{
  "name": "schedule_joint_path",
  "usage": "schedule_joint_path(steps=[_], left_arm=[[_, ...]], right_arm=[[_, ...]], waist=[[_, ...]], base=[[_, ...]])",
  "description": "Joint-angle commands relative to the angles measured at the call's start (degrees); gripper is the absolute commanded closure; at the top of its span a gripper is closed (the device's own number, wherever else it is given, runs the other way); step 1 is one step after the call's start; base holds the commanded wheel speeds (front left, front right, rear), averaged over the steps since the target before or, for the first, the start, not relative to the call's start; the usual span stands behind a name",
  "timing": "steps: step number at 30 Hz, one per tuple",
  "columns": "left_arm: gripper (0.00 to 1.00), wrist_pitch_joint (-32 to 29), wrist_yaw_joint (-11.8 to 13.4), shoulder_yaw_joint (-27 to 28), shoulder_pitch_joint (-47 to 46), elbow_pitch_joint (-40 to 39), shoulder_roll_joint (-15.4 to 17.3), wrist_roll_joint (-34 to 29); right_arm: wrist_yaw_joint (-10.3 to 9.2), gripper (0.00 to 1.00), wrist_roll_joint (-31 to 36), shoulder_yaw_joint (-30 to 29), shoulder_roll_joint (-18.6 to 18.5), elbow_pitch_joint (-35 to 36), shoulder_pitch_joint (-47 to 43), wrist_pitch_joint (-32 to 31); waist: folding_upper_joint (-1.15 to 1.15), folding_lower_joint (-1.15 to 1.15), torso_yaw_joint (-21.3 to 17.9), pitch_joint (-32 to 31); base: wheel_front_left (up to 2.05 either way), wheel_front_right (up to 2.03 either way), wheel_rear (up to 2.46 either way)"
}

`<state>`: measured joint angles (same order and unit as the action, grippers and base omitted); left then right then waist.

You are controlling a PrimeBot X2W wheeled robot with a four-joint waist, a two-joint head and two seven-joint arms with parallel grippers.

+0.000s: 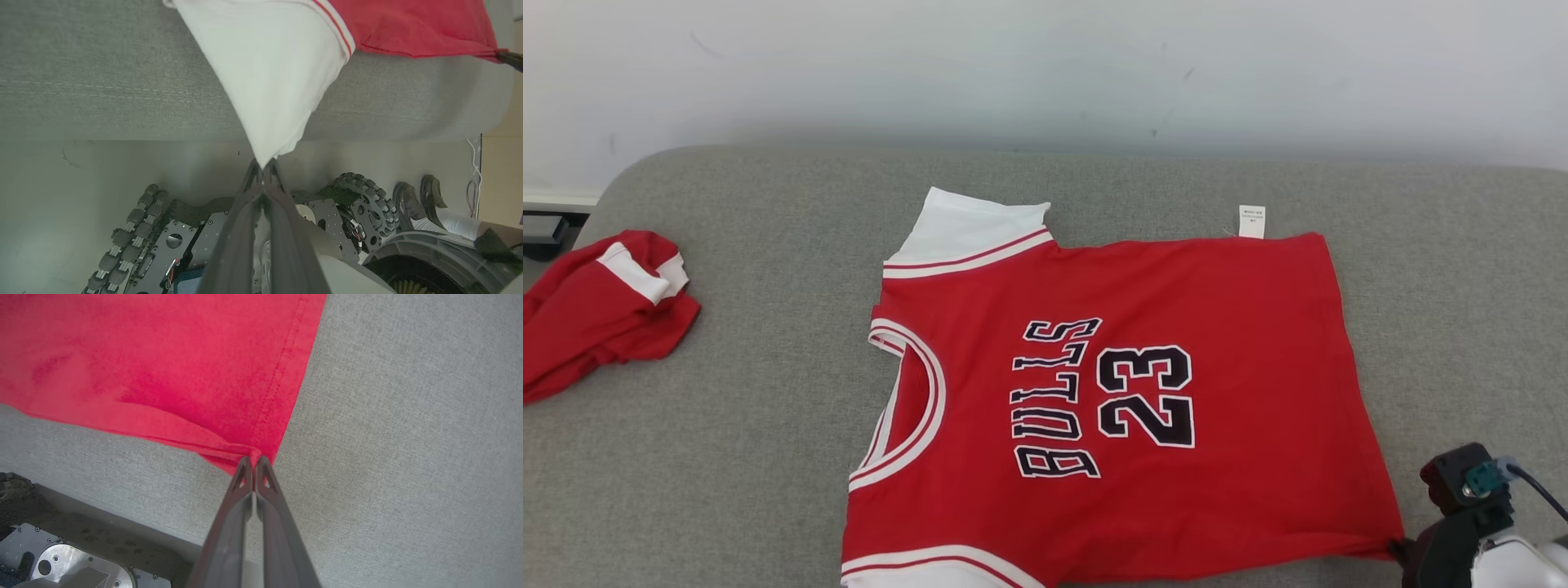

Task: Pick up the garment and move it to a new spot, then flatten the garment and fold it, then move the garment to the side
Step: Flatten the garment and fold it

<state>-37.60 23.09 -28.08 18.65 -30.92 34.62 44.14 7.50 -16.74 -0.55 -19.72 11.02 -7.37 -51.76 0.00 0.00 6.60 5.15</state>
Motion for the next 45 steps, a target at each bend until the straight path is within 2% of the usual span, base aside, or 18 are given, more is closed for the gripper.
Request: schedule_joint_path(steps=[1,8,13,20,22,29,37,45], left_arm=[[1.00,1.2,-0.5,1.1,0.8,-0.2,0.5,0.7],[1.00,5.2,-3.8,4.9,-2.3,1.4,-0.7,3.6],[1.00,5.6,-5.7,4.9,-10.1,3.8,-3.7,3.9],[1.00,7.0,-4.1,2.6,-24.6,10.6,-12.8,1.0],[1.00,7.1,-3.7,2.2,-26.3,12.0,-13.6,0.5],[1.00,11.2,-2.6,0.8,-35.6,19.2,-20.9,-2.4],[1.00,15.1,-2.5,-0.1,-42.6,28.3,-25.2,-4.9],[1.00,17.6,-3.8,-0.7,-47.6,35.6,-28.0,-5.3]], right_arm=[[-0.02,1.00,-0.6,-0.6,0.6,1.1,-1.3,-0.6],[-0.02,1.00,-1.9,-1.1,2.0,5.2,-2.5,0.3],[-0.02,1.00,-2.0,-1.4,1.7,4.7,-0.8,1.6],[-0.02,1.00,-2.4,-1.9,2.3,1.6,2.6,4.0],[-0.02,1.00,-2.4,-2.0,2.4,1.1,3.3,4.5],[-0.02,1.00,-1.7,-2.5,2.8,-3.5,7.2,9.2],[-0.02,1.00,0.3,-3.9,3.9,-9.1,12.1,13.2],[-0.02,1.00,1.7,-5.2,4.9,-15.2,15.2,15.4]], waist=[[0.00,0.00,0.1,-0.5],[0.00,0.00,-1.1,-2.3],[0.00,0.00,-1.2,-2.9],[0.00,0.00,-0.6,-1.3],[0.00,0.00,-0.5,-0.8],[0.00,0.00,0.5,1.8],[0.00,0.00,0.6,4.1],[0.00,0.00,0.8,5.8]], base=[[0.00,0.00,0.00],[0.00,0.00,0.00],[0.00,0.00,0.00],[0.00,0.00,0.00],[0.00,0.00,0.00],[0.00,0.00,0.00],[0.00,0.00,0.00],[0.00,0.00,0.00]])
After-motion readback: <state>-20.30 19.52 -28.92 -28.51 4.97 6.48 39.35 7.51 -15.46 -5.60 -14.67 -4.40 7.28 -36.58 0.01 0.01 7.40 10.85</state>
